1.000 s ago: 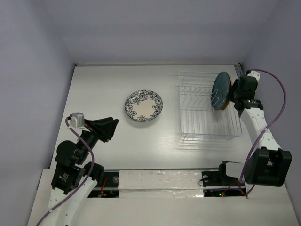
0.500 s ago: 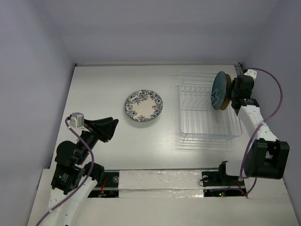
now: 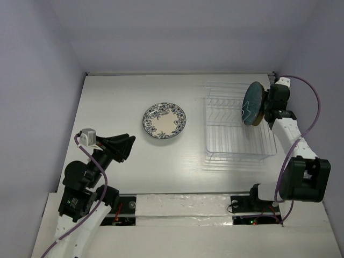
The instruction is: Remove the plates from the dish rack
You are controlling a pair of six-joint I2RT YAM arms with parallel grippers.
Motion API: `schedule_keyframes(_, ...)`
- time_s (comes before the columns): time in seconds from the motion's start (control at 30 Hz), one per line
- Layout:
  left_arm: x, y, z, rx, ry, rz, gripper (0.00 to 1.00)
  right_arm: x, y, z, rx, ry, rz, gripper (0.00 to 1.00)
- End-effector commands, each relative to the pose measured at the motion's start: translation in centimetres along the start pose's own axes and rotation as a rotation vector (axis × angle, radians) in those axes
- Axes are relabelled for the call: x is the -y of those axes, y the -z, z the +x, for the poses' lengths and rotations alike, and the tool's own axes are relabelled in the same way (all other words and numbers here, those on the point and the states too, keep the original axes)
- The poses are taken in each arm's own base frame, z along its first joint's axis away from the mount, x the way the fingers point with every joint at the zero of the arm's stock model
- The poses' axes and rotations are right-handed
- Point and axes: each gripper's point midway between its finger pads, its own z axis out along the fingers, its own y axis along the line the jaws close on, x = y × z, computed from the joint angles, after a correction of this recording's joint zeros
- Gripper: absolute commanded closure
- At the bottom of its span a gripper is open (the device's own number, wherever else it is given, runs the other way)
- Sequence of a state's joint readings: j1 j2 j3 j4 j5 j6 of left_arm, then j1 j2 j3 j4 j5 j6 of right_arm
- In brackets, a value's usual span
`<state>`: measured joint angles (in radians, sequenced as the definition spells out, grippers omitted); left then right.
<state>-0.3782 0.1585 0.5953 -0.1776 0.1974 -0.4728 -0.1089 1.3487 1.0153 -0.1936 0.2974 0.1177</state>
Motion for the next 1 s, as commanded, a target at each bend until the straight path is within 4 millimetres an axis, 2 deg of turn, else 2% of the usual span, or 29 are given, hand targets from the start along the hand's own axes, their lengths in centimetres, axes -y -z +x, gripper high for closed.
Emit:
schedule_keyframes(0.0,1.2,0.4,-1.9,0.057,-0.012,0.037,0.64,0.2,2.1,-7.1,0.157,-0.012,0.013,1.00)
schedule_keyframes(0.1,1.3,0.4,-1.9,0.057,-0.012,0.039,0.64,0.3,3.3,-8.9,0.185,0.034,0.048,1.00)
schedule_keyframes(0.2,1.3,0.5,-2.0,0.064,-0.012,0.038,0.64,0.3,4.1,-9.8,0.201,0.055,0.072,1.00)
schedule_keyframes(0.27,1.3,0.5,-2.0,0.066,-0.013,0.038,0.64,0.3,4.3,-9.8,0.203,0.057,0.082,1.00)
schedule_keyframes(0.4,1.4,0.6,-2.2,0.072,-0.013,0.039,0.64,0.5,3.6,-8.5,0.169,0.072,0.098,1.00)
schedule_keyframes(0.5,1.3,0.6,-2.2,0.070,-0.013,0.037,0.64,0.7,3.9,-9.1,0.185,0.063,0.107,1.00)
schedule_keyframes(0.67,1.3,0.6,-2.2,0.070,-0.014,0.037,0.64,1.1,6.6,-13.8,0.277,0.072,0.108,1.00)
schedule_keyframes(0.77,1.3,0.6,-2.2,0.072,-0.013,0.033,0.64,1.2,7.8,-15.9,0.317,0.070,0.104,1.00)
schedule_keyframes(0.97,1.3,0.6,-2.2,0.071,-0.013,0.036,0.63,1.6,9.3,-17.6,0.364,0.049,0.108,1.00)
